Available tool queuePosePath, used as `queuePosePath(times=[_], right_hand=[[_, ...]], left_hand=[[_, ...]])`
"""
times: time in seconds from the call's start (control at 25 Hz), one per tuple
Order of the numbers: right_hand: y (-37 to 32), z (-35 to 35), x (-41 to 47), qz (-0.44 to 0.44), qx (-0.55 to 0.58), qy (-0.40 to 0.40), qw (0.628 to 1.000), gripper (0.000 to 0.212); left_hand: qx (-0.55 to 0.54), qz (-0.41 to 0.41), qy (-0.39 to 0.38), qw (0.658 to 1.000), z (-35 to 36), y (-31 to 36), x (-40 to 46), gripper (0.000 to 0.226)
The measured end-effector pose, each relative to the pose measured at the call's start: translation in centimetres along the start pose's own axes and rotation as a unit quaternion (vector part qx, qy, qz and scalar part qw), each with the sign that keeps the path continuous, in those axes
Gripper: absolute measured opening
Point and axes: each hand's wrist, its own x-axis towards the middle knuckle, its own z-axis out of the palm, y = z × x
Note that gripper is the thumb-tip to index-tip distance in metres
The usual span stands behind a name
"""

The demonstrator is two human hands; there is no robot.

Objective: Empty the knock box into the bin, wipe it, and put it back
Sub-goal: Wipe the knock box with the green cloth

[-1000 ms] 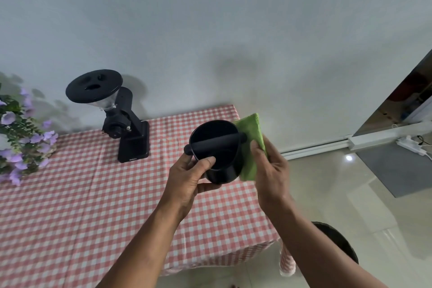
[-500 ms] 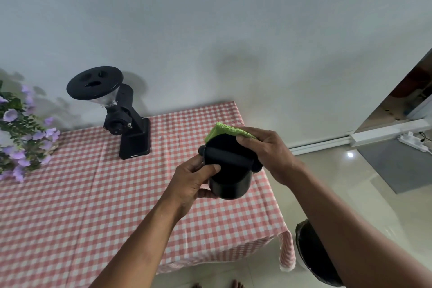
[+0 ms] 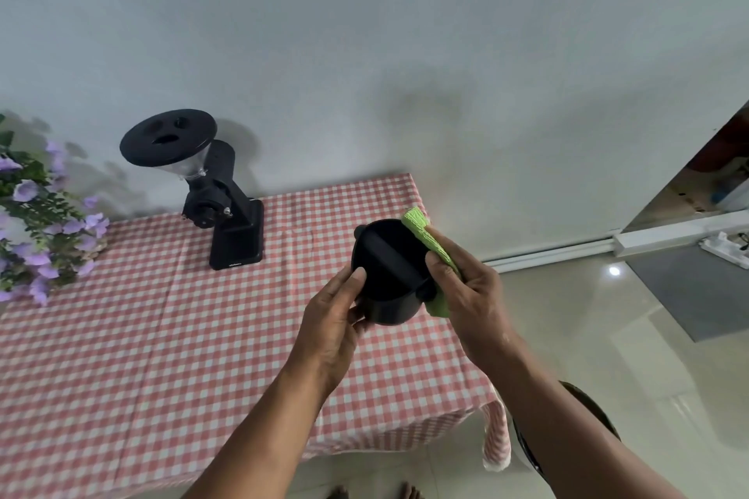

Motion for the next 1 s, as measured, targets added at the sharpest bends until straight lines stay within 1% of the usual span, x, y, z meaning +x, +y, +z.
queuePosePath(times=[0.16, 0.24, 0.32, 0.4, 0.44, 0.56, 0.64, 0.8, 0.88, 1.0], right_hand=[[0.6, -0.8, -0.3, -0.027, -0.053, -0.051, 0.997, 0.039], [0.3, -1.3, 0.3, -0.040, -0.080, -0.088, 0.992, 0.039], [-0.5, -1.7, 1.7, -0.035, -0.120, -0.122, 0.985, 0.038], [-1.2, -1.8, 2.9, -0.030, -0.158, -0.146, 0.976, 0.037], [-1.3, -1.7, 3.1, -0.031, -0.160, -0.151, 0.975, 0.038], [0.0, -1.4, 1.2, -0.029, -0.119, -0.132, 0.984, 0.039], [1.6, -1.2, -0.5, -0.024, -0.093, -0.123, 0.988, 0.041], [2.0, -0.6, 0.0, -0.002, -0.023, -0.086, 0.996, 0.040], [1.7, -0.4, 0.4, -0.005, -0.031, -0.085, 0.996, 0.040], [1.0, -0.2, 0.5, -0.004, -0.048, -0.081, 0.996, 0.038]], left_hand=[[0.006, 0.006, 0.029, 1.000, -0.6, 0.2, 0.3, 0.037], [0.022, 0.013, 0.020, 0.999, -1.0, 0.5, 0.3, 0.034], [0.048, 0.011, 0.010, 0.999, -0.9, 0.3, 0.3, 0.029], [0.050, 0.004, 0.027, 0.998, -0.5, 0.0, 0.3, 0.025], [0.040, -0.002, 0.044, 0.998, -0.4, 0.0, 0.5, 0.026], [0.008, -0.012, 0.094, 0.996, -0.9, 0.5, 1.2, 0.034], [0.008, -0.013, 0.099, 0.995, -1.8, 0.9, 1.4, 0.035], [0.006, -0.055, 0.029, 0.998, -1.9, 0.8, 0.7, 0.034], [0.002, -0.049, 0.016, 0.999, -1.8, 0.9, 0.6, 0.037], [0.038, -0.028, 0.004, 0.999, -2.2, 1.8, 0.8, 0.040]])
